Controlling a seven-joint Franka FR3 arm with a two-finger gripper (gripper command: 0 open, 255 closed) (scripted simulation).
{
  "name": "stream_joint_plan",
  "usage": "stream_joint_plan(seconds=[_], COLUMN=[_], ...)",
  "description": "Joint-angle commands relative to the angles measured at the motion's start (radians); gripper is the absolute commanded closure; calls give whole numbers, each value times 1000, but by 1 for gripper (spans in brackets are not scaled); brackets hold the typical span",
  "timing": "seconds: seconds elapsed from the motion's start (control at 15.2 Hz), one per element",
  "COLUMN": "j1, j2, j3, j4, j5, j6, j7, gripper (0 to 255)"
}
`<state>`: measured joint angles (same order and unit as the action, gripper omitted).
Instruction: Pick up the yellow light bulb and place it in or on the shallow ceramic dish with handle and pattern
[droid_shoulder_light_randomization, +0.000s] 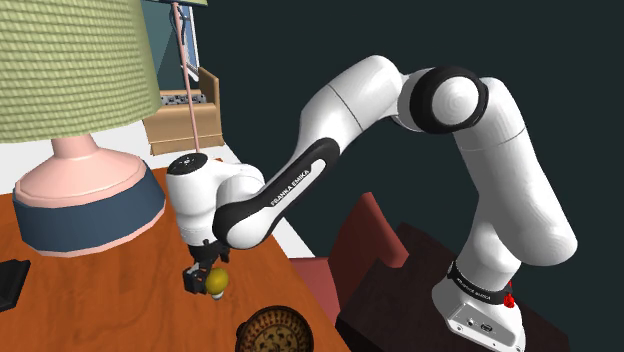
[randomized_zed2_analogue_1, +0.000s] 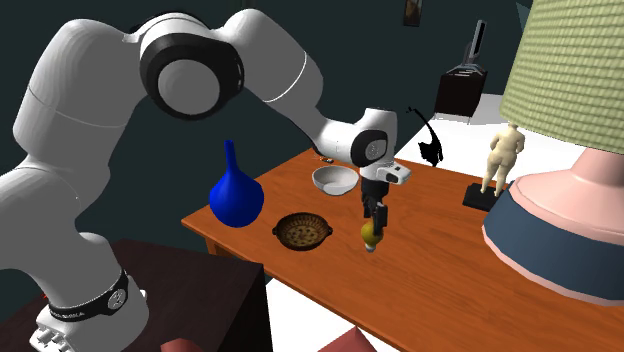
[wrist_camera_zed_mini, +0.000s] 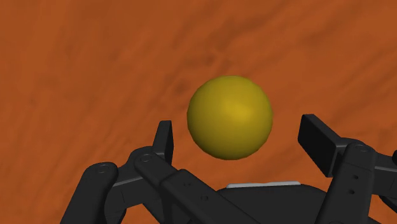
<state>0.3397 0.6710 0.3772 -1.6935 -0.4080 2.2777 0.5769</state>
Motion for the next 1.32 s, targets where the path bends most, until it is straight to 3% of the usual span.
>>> stream_joint_plan(seconds=[0.0,0.66,0.73,1.25], j1=[2,4,4,4], j2=[18,32,32,32], j3=[-7,-12,-12,-12], j4=[-1,0,0,-1], j5=[-8,-15,-15,-15], j6=[19,31,31,32], j7=[3,7,7,7], gripper=[0,0,255,255])
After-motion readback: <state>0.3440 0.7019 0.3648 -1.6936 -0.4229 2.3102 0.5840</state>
